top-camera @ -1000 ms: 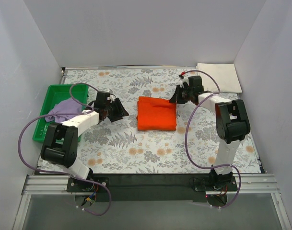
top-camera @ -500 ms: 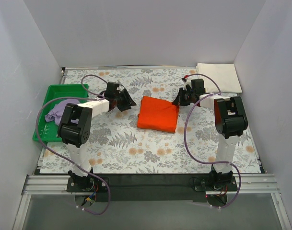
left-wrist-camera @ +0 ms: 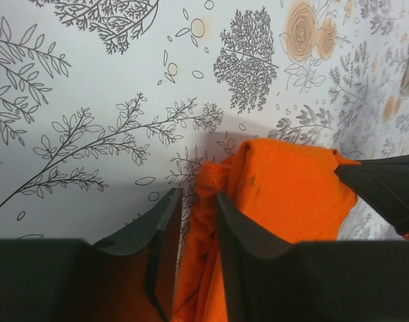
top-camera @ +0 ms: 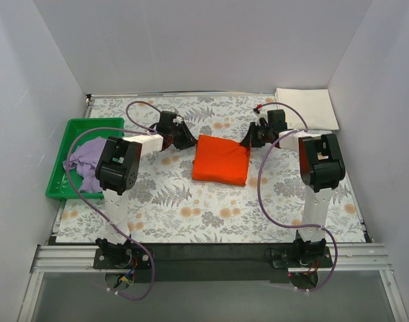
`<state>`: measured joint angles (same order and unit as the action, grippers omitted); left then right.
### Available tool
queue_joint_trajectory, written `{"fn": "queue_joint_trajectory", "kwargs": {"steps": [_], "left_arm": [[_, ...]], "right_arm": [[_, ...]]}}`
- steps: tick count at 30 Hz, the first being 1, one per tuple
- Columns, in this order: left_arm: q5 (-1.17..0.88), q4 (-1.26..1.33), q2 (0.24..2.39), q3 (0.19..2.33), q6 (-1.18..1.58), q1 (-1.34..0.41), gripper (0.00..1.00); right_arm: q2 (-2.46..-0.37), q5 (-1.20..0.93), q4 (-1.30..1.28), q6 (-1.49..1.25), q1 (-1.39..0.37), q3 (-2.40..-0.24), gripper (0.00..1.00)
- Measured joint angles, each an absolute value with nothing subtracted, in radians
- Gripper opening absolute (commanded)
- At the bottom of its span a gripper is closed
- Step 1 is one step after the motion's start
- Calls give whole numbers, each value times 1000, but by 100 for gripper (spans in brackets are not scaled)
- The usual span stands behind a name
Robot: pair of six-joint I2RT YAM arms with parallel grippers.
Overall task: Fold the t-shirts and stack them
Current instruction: Fold the tshirt
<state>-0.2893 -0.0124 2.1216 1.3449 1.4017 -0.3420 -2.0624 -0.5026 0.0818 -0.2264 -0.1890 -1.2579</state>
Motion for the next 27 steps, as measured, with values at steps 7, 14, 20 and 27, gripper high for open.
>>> {"fn": "queue_joint_trajectory", "kwargs": {"steps": [7,14,20,27], "left_arm": [[-286,7,2145,1348,1393,-365,0],[-267,18,2146,1348,1381,-376,0],[-248,24,2146,1347,1370,-377,0],[-237,27,2146,1347,1364,-381,0]], "right_arm": [[-2066,-506,75,-219,-189,-1266,1],[-2048,-481,44,-220,-190,-1268,1],[-1975,-447,-18,-234,-191,-1268,1],[-1877,-420,-51,-241,-192,-1267,1]]}}
